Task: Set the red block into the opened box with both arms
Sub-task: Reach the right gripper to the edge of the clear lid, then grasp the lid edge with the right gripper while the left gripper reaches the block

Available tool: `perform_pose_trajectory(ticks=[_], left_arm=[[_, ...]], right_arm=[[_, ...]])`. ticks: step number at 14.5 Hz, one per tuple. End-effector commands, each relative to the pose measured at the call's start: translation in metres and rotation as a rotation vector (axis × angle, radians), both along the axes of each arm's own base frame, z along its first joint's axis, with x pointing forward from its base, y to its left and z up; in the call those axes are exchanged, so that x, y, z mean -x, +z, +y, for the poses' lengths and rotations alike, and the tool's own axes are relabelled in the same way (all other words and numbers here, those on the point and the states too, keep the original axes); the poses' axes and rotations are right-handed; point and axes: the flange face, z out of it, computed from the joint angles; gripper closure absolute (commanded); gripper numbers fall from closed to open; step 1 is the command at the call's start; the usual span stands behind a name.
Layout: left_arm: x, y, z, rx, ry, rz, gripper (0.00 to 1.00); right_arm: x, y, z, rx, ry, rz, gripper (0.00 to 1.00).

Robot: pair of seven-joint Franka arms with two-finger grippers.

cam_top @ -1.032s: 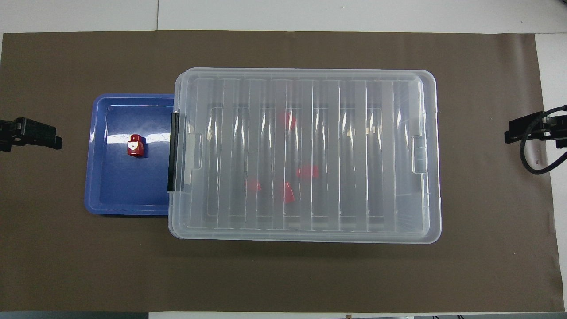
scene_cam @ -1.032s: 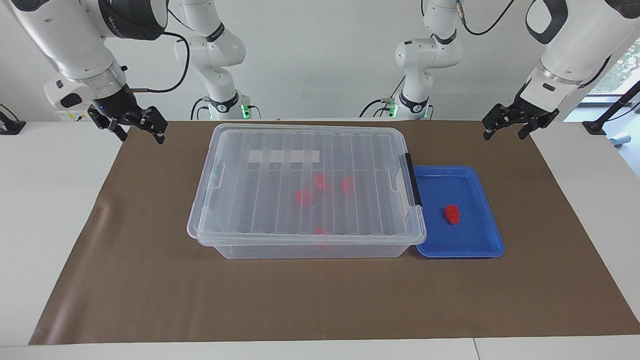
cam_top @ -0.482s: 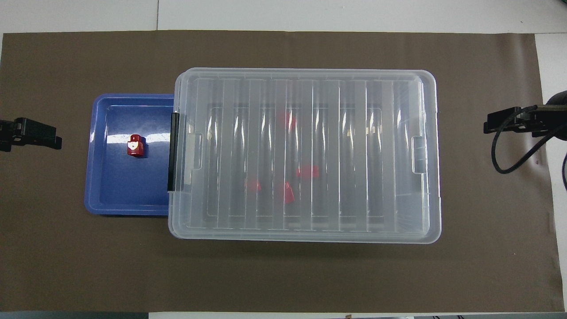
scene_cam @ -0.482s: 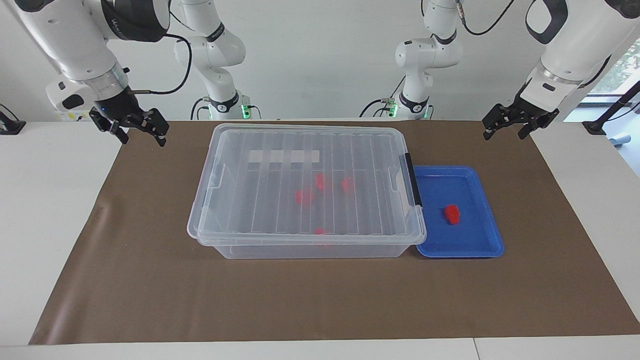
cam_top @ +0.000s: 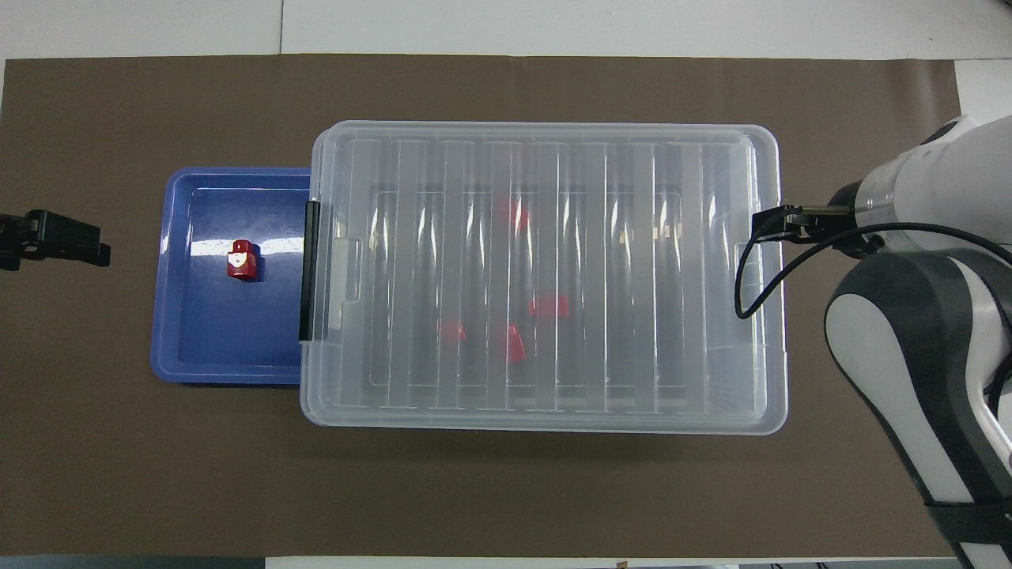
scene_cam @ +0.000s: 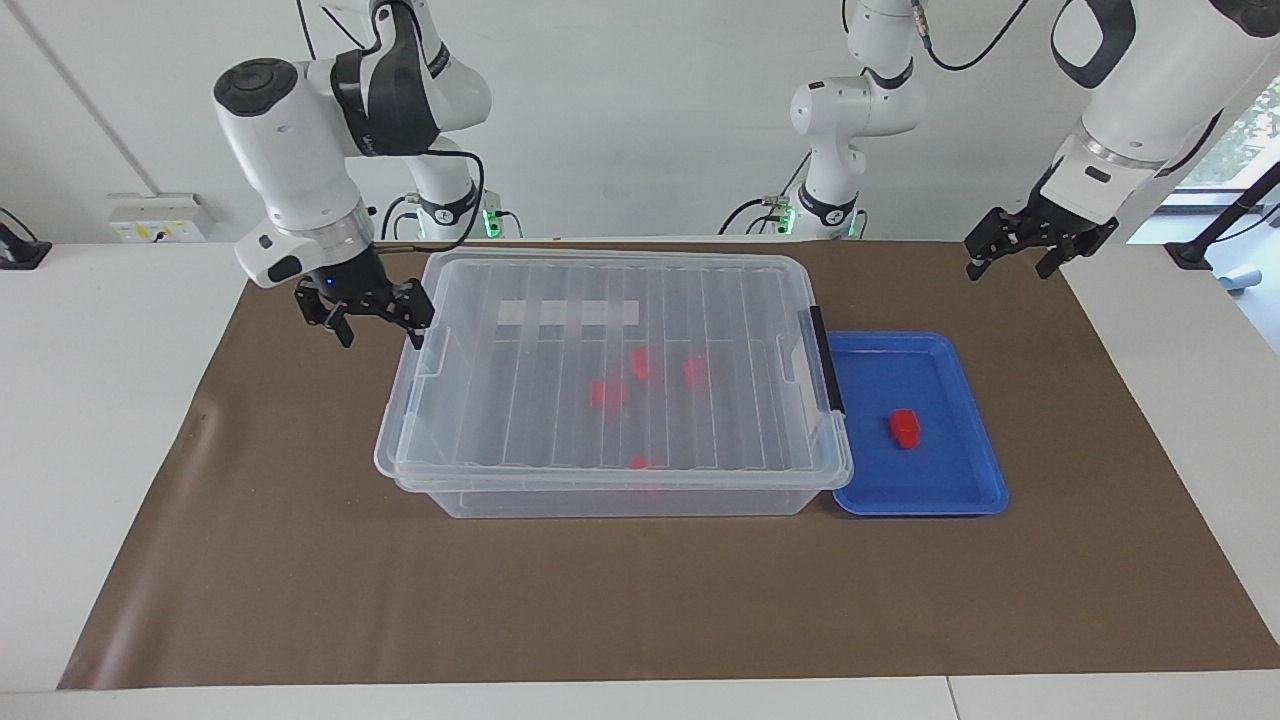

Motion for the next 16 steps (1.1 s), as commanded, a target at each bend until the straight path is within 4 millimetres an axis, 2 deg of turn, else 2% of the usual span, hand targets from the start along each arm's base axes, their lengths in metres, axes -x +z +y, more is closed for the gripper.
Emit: perform_pose_trajectory(ticks=[1,8,11,13,16], left_arm=[[0.008,0.002,0.001,0.014,-0.010,-0.004,0.00],[0.009,0.001,0.000,0.014,-0.019,0.002,0.00],[0.007,-0.003,-0.008,0.015,-0.071,-0.030,0.00],[0.008,-0.008,-0.011,0.013,-0.090,-0.048,0.00],[0.008,-0.031,-0.016,0.012,-0.092,-0.053,0.00]], right_arm=[[0.007,-0.018,-0.007,-0.010,-0.016,0.008,0.00],[0.023,-0.053,-0.026,-0.008,-0.034,0.049,0.00],[0.024,-0.055,-0.033,-0.007,-0.020,0.047,0.00],[0.025,-0.058,-0.054,-0.006,0.006,0.050,0.00],[0.024,-0.058,-0.067,-0.002,0.049,0.041,0.00]])
